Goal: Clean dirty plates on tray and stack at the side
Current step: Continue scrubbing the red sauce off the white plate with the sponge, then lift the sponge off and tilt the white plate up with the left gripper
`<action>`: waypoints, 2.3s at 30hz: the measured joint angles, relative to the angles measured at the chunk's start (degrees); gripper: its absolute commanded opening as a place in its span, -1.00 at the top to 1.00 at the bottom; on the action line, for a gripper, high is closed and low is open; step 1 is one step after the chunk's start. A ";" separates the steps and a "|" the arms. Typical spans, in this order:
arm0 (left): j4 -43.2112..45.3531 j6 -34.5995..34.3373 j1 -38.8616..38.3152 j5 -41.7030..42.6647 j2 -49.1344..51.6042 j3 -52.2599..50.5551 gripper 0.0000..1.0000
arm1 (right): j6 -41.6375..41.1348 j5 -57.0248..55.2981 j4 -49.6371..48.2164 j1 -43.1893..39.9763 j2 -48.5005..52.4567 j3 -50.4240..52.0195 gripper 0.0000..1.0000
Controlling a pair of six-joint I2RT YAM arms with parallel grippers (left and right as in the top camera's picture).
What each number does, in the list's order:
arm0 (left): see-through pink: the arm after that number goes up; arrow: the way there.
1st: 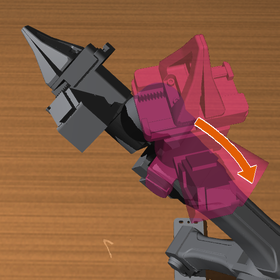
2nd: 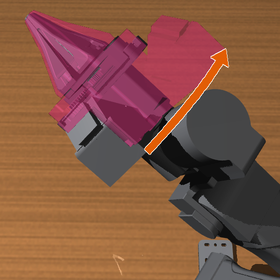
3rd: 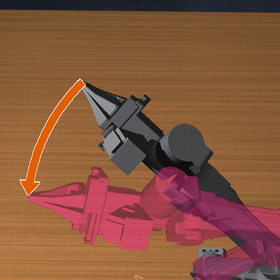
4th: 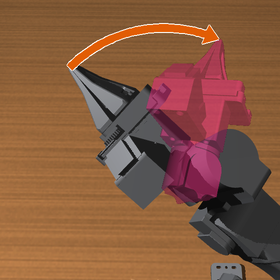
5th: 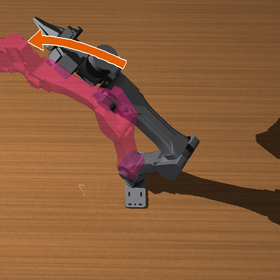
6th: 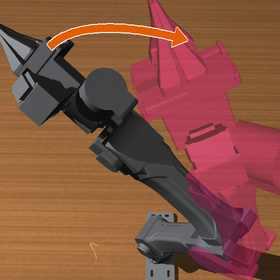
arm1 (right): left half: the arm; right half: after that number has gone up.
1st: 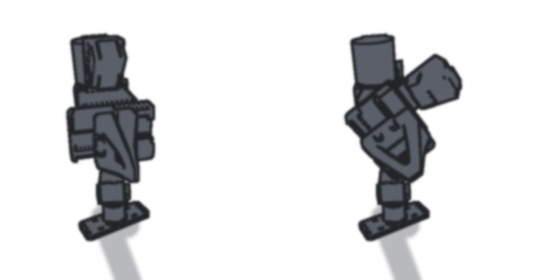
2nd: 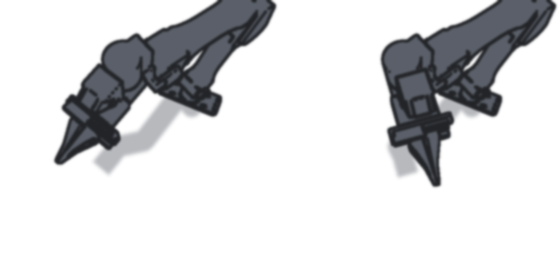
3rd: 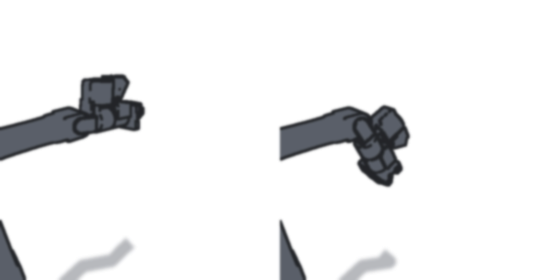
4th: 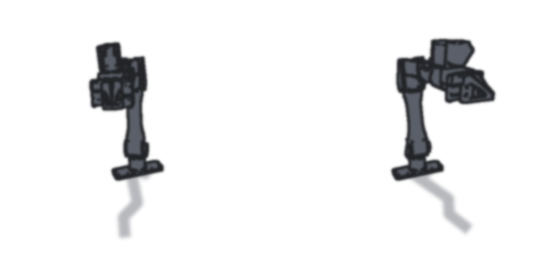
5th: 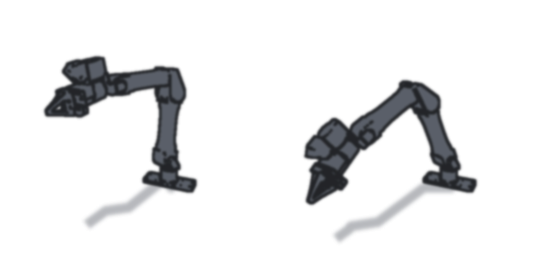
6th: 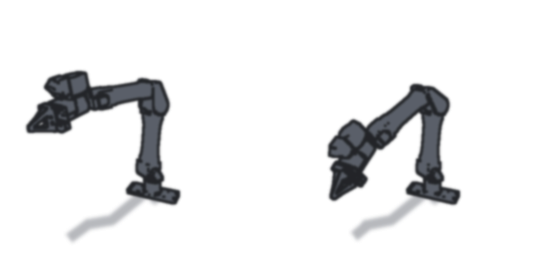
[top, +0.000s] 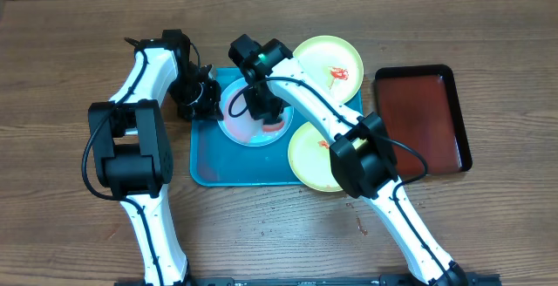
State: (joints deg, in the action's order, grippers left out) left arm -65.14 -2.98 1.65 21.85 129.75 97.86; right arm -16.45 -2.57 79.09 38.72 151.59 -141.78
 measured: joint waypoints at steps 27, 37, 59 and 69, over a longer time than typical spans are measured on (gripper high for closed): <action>-0.83 0.17 1.03 -1.33 0.00 0.00 0.92 | 17.64 20.26 -9.94 1.49 0.79 0.09 0.92; -1.14 0.17 1.40 -1.51 0.00 -0.02 0.91 | 18.29 28.61 3.19 1.92 1.07 0.15 0.92; 1.09 -0.26 0.70 -1.20 -0.02 -0.02 0.91 | 4.13 5.57 -9.53 -4.33 0.35 -0.28 0.91; 0.92 0.35 1.03 -3.45 -0.39 -0.02 0.92 | 13.53 21.70 -13.51 -4.87 1.01 -0.09 0.67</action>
State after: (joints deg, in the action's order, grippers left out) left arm -64.23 -2.63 2.68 18.39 129.36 97.84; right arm -2.92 19.14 65.58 33.85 152.59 -141.86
